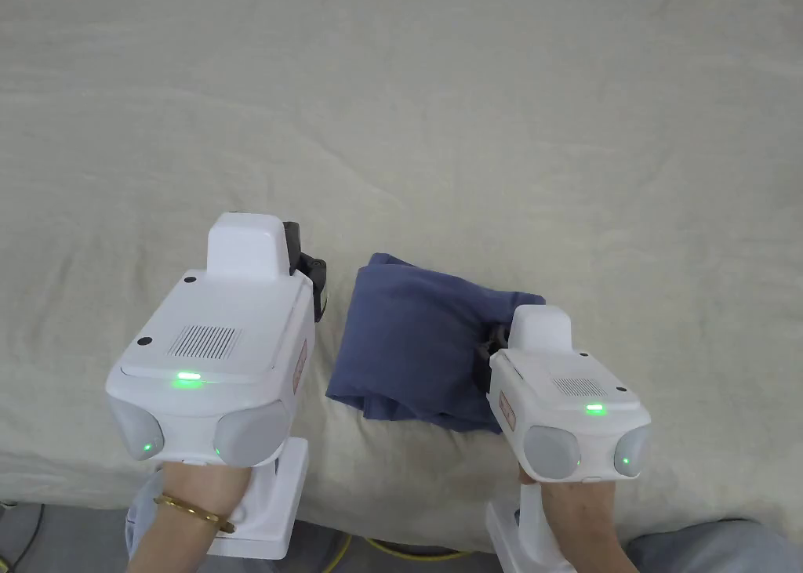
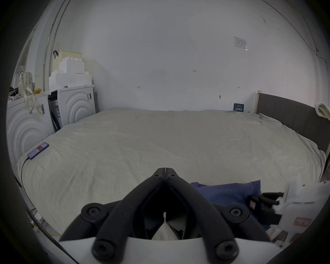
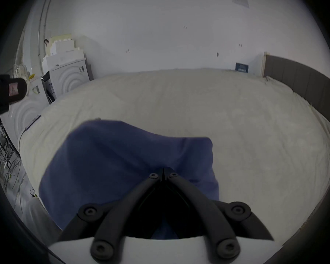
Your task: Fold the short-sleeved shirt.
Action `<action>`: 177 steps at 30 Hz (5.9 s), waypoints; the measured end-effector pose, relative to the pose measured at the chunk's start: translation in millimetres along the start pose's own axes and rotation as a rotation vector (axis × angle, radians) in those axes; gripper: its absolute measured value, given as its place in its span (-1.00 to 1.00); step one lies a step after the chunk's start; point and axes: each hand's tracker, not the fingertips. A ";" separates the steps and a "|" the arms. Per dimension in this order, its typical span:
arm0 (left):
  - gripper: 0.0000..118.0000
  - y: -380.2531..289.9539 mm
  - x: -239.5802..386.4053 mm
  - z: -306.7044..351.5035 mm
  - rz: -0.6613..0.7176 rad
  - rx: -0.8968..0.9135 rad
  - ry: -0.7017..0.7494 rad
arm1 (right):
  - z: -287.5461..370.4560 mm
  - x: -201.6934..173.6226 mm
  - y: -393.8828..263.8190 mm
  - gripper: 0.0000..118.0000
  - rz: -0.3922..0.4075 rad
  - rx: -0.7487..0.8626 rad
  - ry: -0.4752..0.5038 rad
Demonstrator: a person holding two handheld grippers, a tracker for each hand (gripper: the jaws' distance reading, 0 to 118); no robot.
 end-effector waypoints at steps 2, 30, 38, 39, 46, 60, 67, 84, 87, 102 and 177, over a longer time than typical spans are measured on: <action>-1.00 -1.9 -0.2 0.0 -0.005 -0.007 -0.003 | 2.6 0.7 -0.7 -1.00 -0.005 0.019 0.000; -1.00 36.7 -59.9 -70.0 0.247 -0.469 -0.406 | 132.8 29.3 105.2 -1.00 -0.009 0.358 0.022; -0.48 24.7 -66.2 -112.7 0.356 -0.751 -0.607 | 157.4 34.9 116.9 -1.00 -0.013 0.429 -0.004; -0.42 24.1 -66.8 -116.9 0.368 -0.778 -0.624 | 159.4 35.1 117.3 -1.00 -0.014 0.434 -0.008; 0.84 19.6 -64.2 -126.1 0.451 -0.858 -0.728 | 161.9 36.3 117.6 -1.00 0.000 0.440 -0.022; 0.90 5.4 -31.9 -130.2 0.414 -0.942 -0.753 | 157.6 43.7 111.3 -1.00 -0.015 0.416 -0.045; -0.06 5.1 -26.4 -129.7 0.360 -0.937 -0.674 | 158.9 47.9 109.1 -1.00 -0.022 0.419 -0.048; -0.64 66.9 -20.1 -107.1 0.216 -0.877 -0.541 | 158.9 43.6 108.2 -1.00 -0.021 0.421 -0.018; -0.64 78.8 -44.5 -107.9 0.205 -0.876 -0.493 | 158.5 41.9 109.5 -1.00 -0.016 0.421 -0.011; -0.64 99.8 -254.1 -139.4 0.194 -0.864 -0.097 | 122.8 -2.5 122.9 -1.00 0.051 0.367 0.029; -1.00 35.9 26.4 -1.0 -0.069 0.192 0.052 | 157.1 83.0 89.1 -1.00 -0.002 0.417 -0.156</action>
